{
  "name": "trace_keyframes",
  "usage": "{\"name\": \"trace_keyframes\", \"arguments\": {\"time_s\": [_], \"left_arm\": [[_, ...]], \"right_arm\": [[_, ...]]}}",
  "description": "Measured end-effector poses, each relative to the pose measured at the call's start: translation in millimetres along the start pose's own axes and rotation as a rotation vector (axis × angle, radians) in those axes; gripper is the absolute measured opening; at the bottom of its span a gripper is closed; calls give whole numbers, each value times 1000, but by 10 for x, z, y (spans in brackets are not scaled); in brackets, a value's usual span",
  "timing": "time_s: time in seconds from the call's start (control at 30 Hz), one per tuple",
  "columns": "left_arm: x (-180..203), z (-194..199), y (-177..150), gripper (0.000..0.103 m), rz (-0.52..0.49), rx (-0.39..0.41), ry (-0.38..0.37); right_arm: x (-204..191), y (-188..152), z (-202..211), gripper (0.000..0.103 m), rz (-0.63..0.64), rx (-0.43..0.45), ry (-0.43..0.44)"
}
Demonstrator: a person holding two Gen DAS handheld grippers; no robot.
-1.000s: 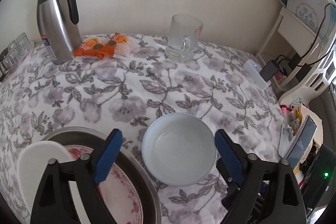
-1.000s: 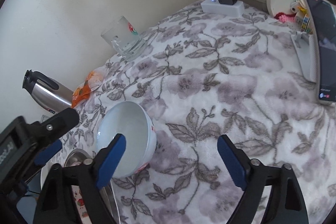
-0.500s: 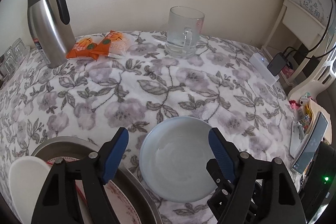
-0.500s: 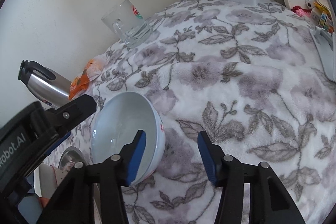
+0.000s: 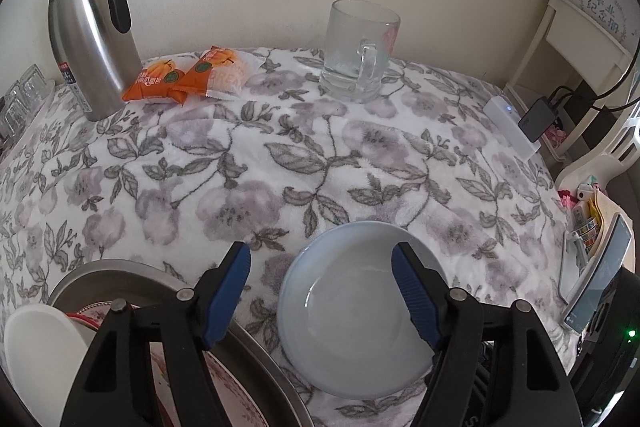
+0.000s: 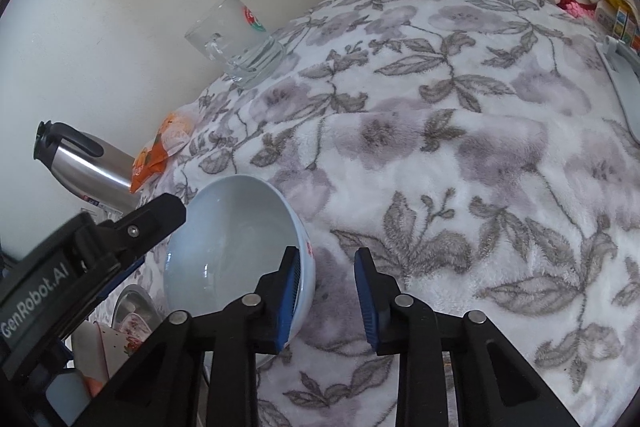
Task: Organize plates and bowls
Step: 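Close the right tool on the white round bowl rim, then carry the white round bowl with the right tool over the basin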
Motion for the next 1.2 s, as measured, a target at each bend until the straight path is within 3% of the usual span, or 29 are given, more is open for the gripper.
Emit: {"name": "trace_keyframes", "arguments": {"time_s": [0.23,0.43,0.7,1.2], "left_arm": [[-11,-57,-29,61,-10,-15,12],[11,-170,-95,36,-30,-43,16],[3,-163,-72,27,-49,-15,32],[116,11,-18,26,-52,26,-21]], "right_arm": [[47,-8,-14,28,-12,-5,-8],[31,-21,-32,27,-5,-7,-8],[-78,-54,-72,12,15,-26,25],[-96,17,157,13,30,21,-5]]}}
Point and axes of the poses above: each gripper's, at about its wrist camera, not at the fingertips, and z roughly against the way its jaws point, x to its right, y to its top, the point moved 9 cm from there along -z, roughly the way its jaws point, and after that the axes turned 2 degrees about z, right-handed, at the moved point
